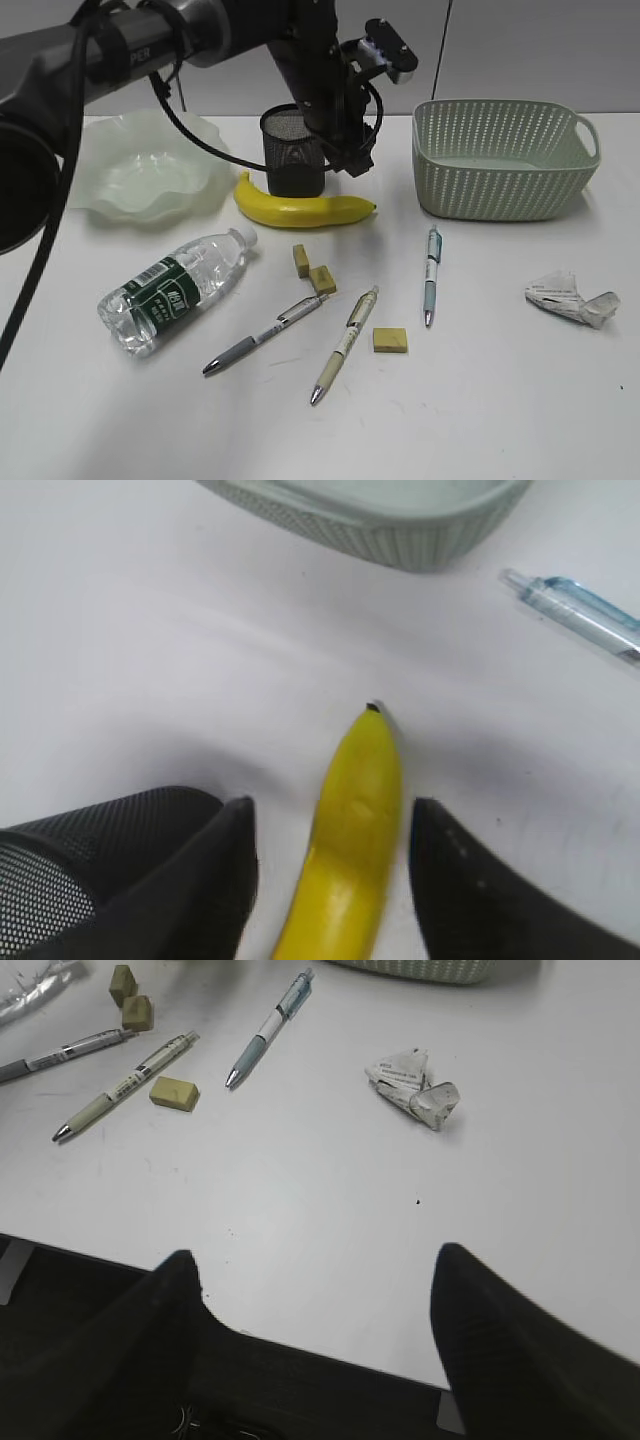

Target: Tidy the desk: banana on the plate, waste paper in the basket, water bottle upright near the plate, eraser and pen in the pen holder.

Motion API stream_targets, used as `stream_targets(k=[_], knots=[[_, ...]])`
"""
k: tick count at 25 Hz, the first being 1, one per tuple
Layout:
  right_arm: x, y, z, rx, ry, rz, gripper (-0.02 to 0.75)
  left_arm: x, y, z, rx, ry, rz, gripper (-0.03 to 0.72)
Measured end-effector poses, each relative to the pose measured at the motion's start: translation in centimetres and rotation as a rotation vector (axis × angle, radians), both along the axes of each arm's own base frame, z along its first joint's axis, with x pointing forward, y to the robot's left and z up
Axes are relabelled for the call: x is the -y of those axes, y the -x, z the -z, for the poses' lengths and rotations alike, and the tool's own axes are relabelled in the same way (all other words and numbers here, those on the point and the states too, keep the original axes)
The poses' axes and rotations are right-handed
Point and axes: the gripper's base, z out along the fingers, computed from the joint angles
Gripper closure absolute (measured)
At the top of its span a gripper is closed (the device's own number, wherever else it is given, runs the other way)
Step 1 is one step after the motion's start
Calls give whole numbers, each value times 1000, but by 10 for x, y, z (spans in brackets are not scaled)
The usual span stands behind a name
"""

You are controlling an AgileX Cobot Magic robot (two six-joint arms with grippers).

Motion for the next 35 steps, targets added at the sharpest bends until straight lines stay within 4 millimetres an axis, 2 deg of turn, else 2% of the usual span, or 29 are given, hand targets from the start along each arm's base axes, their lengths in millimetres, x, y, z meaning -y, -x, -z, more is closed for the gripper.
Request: stream_targets(k=[4,6,8,13,22,30,35], knots=[[0,0,0,0,0,0,176,0,1,0,-13,0,0,114],[0,0,0,0,0,0,176,1,0,6,-17,-12,2,46],[0,0,0,0,0,0,176,3,0,13,-10,-21,6,57],[0,0,0,0,0,0,176,9,-3,31,28,-53,32,171],[0,0,0,0,0,0,176,11,-7,65,4,-91,41,189],[0,0,0,0,1,0,176,17,-10,71,54,-69,56,195],[0,0,0,0,2,1,176,17,-10,72,60,-79,61,302]])
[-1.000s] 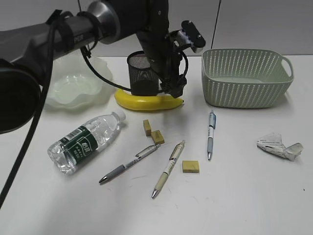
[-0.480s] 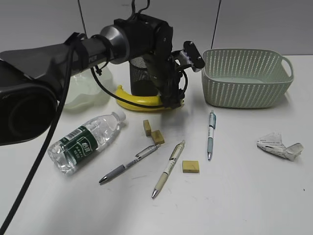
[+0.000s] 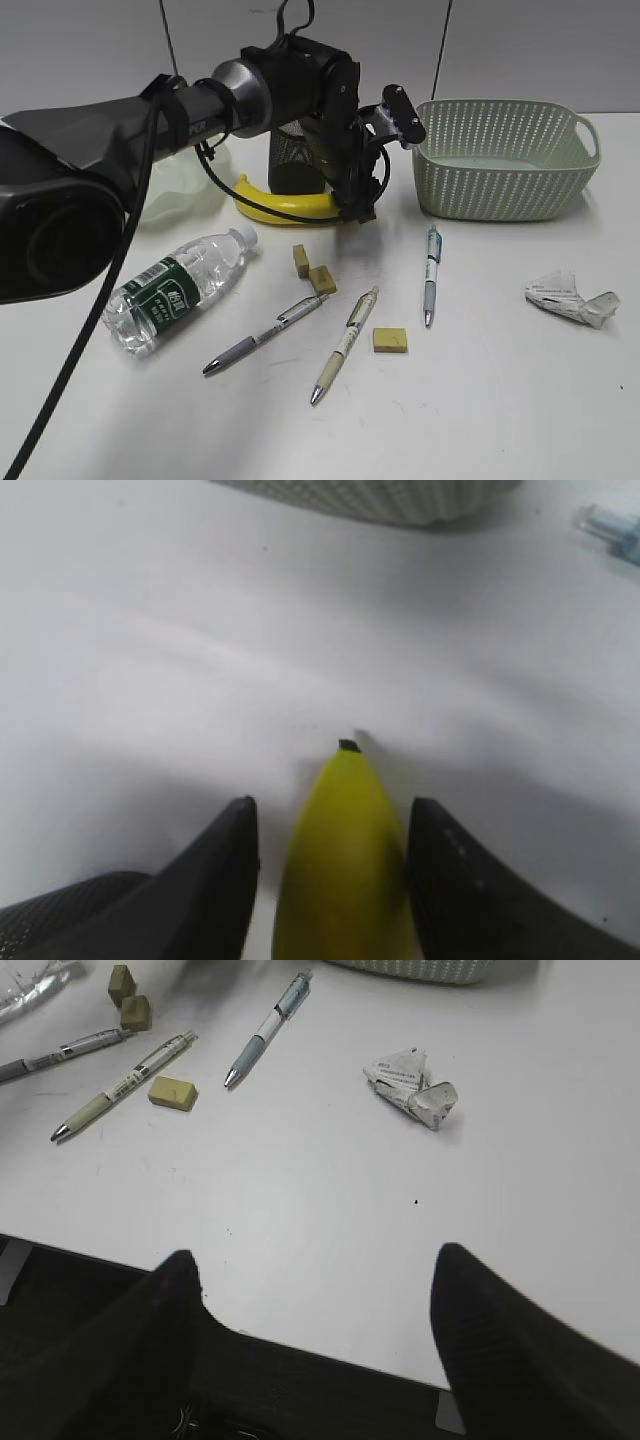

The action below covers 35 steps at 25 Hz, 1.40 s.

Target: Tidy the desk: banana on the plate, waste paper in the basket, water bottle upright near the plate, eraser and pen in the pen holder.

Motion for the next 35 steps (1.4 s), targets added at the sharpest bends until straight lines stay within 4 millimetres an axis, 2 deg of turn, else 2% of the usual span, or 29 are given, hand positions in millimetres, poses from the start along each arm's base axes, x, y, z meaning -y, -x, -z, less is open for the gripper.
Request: stream_targets(k=[5,20,24,35], knots=[[0,0,0,0,1,0,176,-1,0,-2,0,-13,3,335],[0,0,0,0,1,0,176,-6,4,-11,-17,-61,2,217],[0,0,0,0,1,0,176,-4,5,-21,25,-70,16,211],[0,0,0,0,1,1,176,7,13,-24,46,-66,55,211]])
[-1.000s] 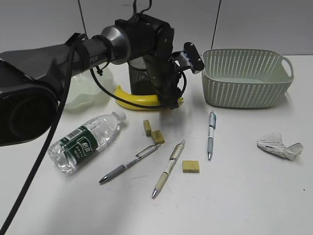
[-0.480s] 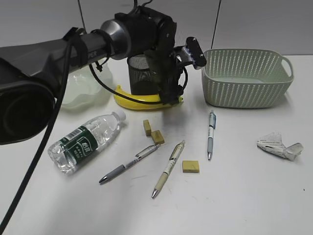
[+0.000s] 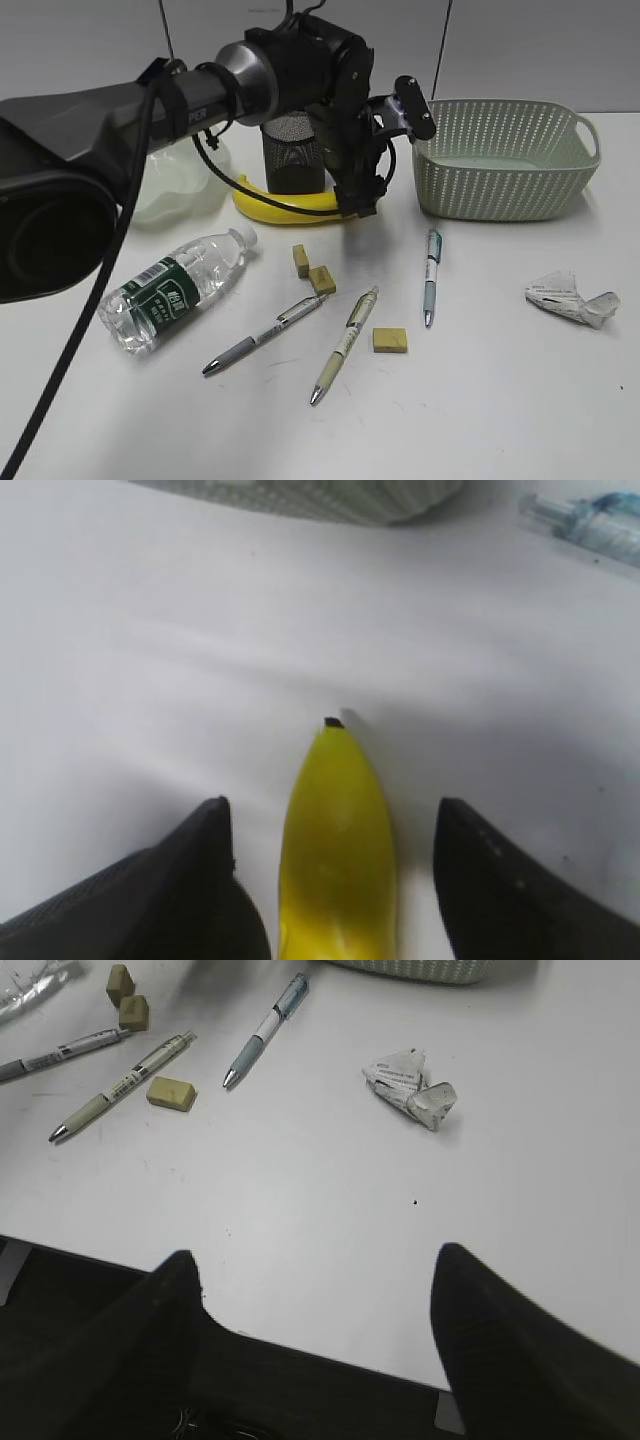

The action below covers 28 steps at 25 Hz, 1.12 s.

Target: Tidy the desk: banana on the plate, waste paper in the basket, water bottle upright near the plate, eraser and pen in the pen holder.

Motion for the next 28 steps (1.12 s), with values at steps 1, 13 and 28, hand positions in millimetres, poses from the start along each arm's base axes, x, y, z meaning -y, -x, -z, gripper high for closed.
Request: stream_targets(k=[1,13,28], knots=[[0,0,0,0,0,0,176,0,-1,1,5,3,1,211],[0,0,0,0,0,0,176,-6,-10,19,-1,-2,-14,211],[0,0,0,0,0,0,176,-5,-11,33,-50,57,-32,345]])
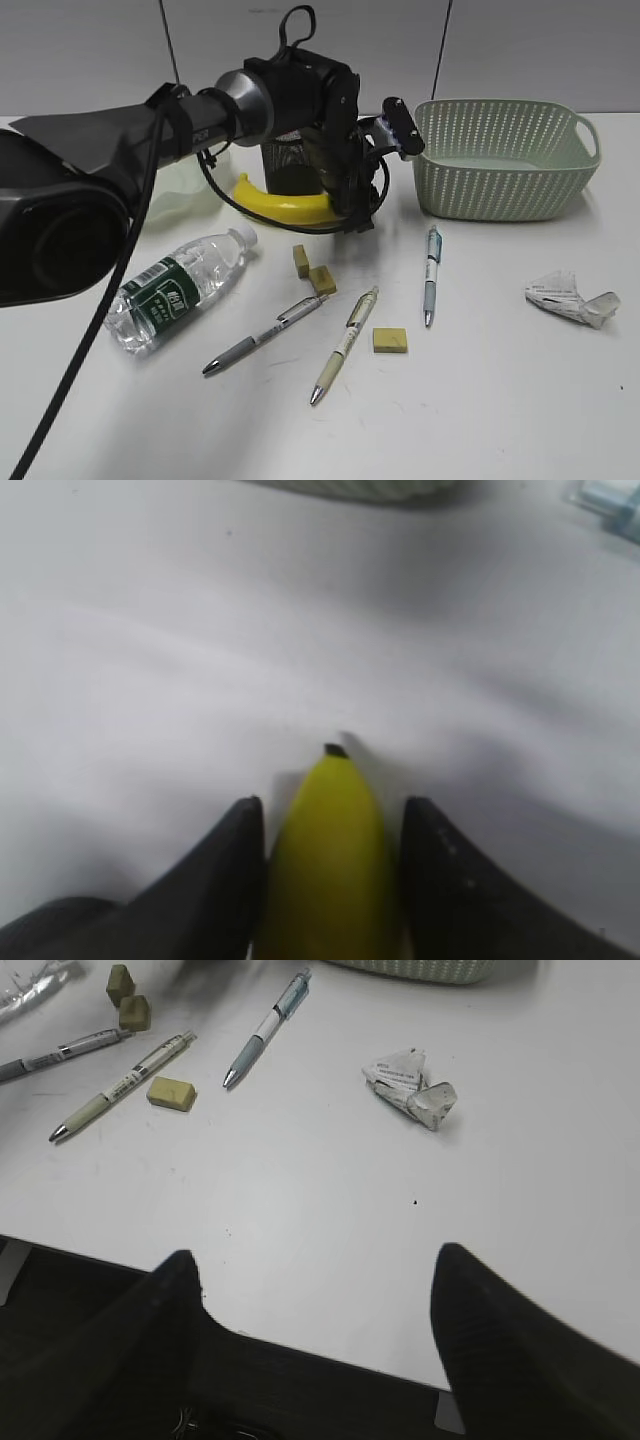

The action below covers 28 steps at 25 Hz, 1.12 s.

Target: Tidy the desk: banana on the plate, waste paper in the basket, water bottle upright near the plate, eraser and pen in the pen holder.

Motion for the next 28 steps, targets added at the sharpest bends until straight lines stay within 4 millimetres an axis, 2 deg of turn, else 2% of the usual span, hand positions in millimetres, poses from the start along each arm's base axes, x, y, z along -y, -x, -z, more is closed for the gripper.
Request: stream_targets(k=[1,9,12,18,28], knots=[[0,0,0,0,0,0,176,0,0,0,-1,-2,0,395],[0,0,0,0,-1,1,176,-1,0,-6,6,2,0,391],[0,0,0,0,-1,1,176,-1,1,-23,21,25,-1,391],[0,0,0,1,3,1,176,-3,7,-74,67,90,-15,391],[0,0,0,1,6,3,176,2,34,-130,80,124,7,391]])
